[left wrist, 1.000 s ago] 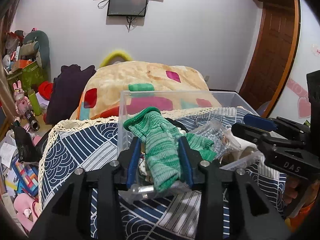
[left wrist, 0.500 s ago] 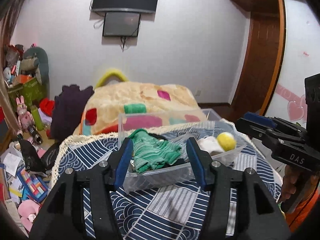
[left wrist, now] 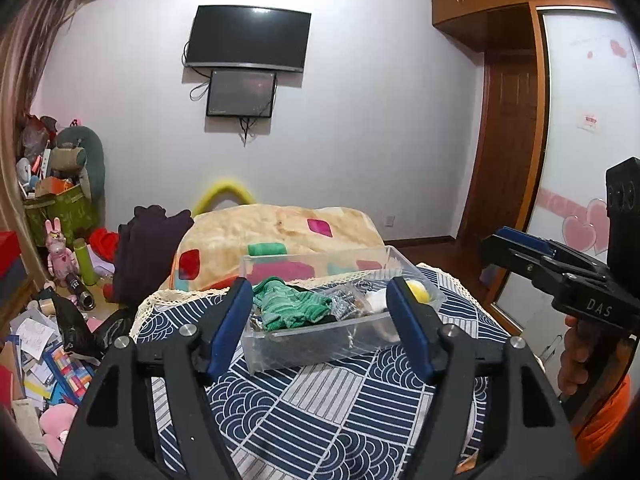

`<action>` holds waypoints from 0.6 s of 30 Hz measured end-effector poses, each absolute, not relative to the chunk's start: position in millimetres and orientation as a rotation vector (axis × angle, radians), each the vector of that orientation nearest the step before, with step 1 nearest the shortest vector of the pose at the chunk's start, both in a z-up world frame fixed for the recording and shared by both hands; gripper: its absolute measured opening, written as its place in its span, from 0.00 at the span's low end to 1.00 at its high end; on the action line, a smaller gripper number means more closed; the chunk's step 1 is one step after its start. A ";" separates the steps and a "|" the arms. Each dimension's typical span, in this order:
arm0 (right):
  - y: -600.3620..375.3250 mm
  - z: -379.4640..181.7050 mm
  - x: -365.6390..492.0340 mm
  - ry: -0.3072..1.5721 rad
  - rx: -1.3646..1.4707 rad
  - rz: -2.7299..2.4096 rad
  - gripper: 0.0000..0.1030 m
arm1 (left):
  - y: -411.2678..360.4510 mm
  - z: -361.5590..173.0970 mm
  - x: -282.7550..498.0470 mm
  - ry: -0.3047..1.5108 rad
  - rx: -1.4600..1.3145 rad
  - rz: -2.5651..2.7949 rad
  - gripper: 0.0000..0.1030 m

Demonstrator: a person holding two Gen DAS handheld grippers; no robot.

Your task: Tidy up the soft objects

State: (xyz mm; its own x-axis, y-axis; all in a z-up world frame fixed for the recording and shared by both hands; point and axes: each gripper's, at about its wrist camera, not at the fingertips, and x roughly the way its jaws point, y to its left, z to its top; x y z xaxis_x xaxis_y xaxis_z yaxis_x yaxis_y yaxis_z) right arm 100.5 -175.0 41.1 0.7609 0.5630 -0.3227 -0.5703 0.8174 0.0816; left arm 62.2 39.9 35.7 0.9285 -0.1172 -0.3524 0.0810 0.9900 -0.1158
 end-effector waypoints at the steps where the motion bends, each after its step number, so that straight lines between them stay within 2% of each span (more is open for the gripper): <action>1: -175.3 39.9 98.6 0.338 -0.022 0.614 0.62 | 38.8 34.9 59.2 0.362 -0.098 -0.101 0.73; 4: -175.9 35.2 90.6 0.310 -0.028 0.585 0.74 | 33.5 30.7 49.6 0.345 -0.082 -0.092 0.85; 6: -177.7 30.6 84.8 0.301 -0.028 0.585 0.78 | 30.1 26.9 42.4 0.332 -0.068 -0.081 0.92; 18: -188.0 11.8 75.5 0.315 0.004 0.568 0.80 | 21.3 16.2 22.9 0.284 -0.084 -0.084 0.98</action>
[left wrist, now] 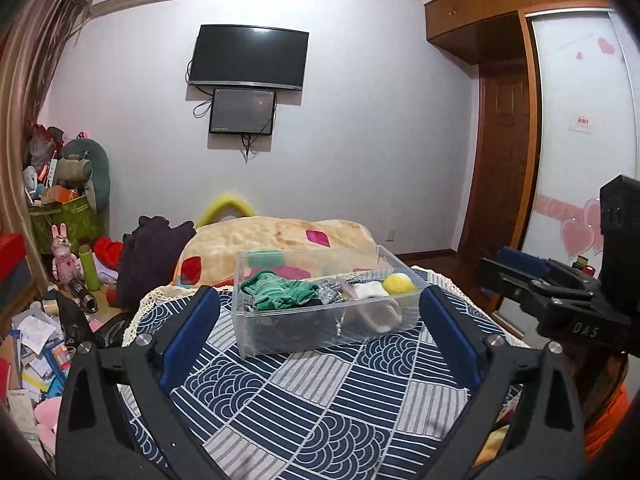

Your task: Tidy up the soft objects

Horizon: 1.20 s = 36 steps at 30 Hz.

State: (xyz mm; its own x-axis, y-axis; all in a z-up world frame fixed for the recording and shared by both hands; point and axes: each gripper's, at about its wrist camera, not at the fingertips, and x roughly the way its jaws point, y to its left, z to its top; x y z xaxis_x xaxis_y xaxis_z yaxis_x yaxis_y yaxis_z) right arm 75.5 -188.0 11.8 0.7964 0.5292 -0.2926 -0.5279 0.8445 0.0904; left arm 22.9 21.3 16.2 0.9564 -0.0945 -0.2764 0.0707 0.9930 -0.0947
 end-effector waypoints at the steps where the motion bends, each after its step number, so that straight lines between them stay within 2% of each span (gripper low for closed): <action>1: -188.8 11.9 75.2 0.315 0.006 0.567 0.80 | 20.6 15.9 21.4 0.282 -0.088 -0.086 0.99; 36: -188.2 13.0 61.0 0.300 0.001 0.599 0.80 | 15.9 14.4 13.6 0.263 -0.092 -0.085 0.99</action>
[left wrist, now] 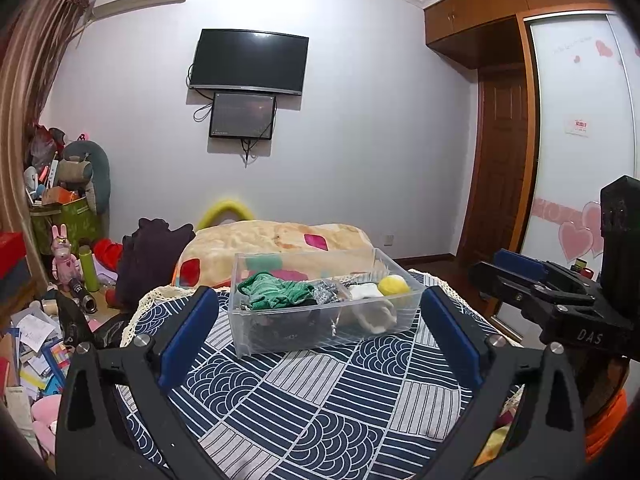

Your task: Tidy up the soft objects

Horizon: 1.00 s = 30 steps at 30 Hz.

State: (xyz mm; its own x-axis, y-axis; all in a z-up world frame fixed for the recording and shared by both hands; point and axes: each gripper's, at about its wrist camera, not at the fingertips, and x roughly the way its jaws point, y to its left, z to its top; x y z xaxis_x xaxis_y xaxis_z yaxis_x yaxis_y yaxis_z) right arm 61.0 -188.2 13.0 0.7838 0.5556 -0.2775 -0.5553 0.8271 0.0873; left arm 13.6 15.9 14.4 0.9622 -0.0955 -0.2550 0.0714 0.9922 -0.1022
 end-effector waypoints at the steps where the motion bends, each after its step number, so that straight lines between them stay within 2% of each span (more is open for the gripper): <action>1: -188.2 13.1 60.9 0.300 0.001 0.600 0.80 | 16.0 14.5 13.5 0.262 -0.092 -0.085 0.99; 30: -188.0 13.8 58.7 0.301 0.005 0.602 0.81 | 10.7 13.3 15.3 0.277 -0.092 -0.097 0.99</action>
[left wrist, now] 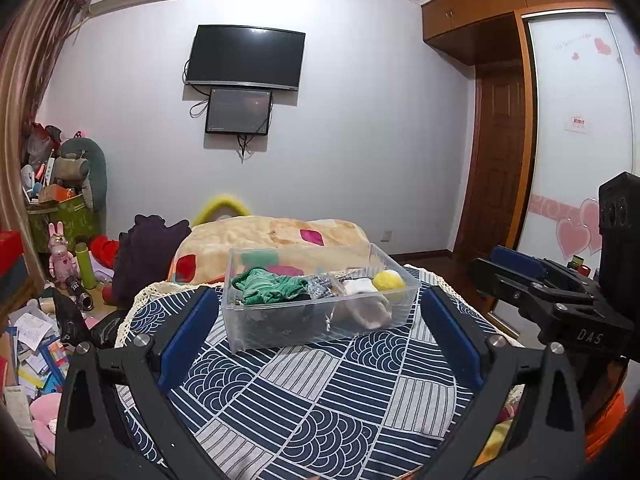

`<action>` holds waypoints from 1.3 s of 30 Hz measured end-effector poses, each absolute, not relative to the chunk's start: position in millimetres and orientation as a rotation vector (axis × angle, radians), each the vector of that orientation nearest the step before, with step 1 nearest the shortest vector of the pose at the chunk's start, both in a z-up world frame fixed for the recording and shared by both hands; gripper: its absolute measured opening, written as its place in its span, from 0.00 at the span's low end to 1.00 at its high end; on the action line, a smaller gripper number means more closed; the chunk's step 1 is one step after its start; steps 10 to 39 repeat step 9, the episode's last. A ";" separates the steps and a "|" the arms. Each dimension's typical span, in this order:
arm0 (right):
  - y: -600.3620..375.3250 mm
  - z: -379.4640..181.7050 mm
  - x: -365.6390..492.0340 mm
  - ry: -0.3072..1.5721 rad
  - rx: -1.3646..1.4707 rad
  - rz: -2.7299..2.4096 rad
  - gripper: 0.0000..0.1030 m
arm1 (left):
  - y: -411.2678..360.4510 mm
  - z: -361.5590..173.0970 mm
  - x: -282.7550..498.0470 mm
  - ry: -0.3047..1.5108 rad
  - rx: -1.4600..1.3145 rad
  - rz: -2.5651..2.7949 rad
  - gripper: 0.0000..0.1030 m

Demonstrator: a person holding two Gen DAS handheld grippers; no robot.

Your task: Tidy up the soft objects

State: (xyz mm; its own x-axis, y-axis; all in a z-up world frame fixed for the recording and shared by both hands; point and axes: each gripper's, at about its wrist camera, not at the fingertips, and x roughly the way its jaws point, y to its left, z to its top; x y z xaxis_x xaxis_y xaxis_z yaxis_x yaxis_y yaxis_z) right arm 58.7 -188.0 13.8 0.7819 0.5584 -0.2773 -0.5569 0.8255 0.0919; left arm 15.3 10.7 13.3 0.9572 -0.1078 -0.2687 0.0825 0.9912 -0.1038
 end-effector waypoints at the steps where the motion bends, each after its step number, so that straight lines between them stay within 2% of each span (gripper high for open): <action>1: -188.2 13.9 58.7 0.301 0.005 0.602 0.81 | 10.7 13.1 14.8 0.278 -0.093 -0.098 0.99; 39: -187.2 13.1 58.6 0.302 0.002 0.603 0.81 | 12.0 12.7 15.2 0.282 -0.102 -0.098 1.00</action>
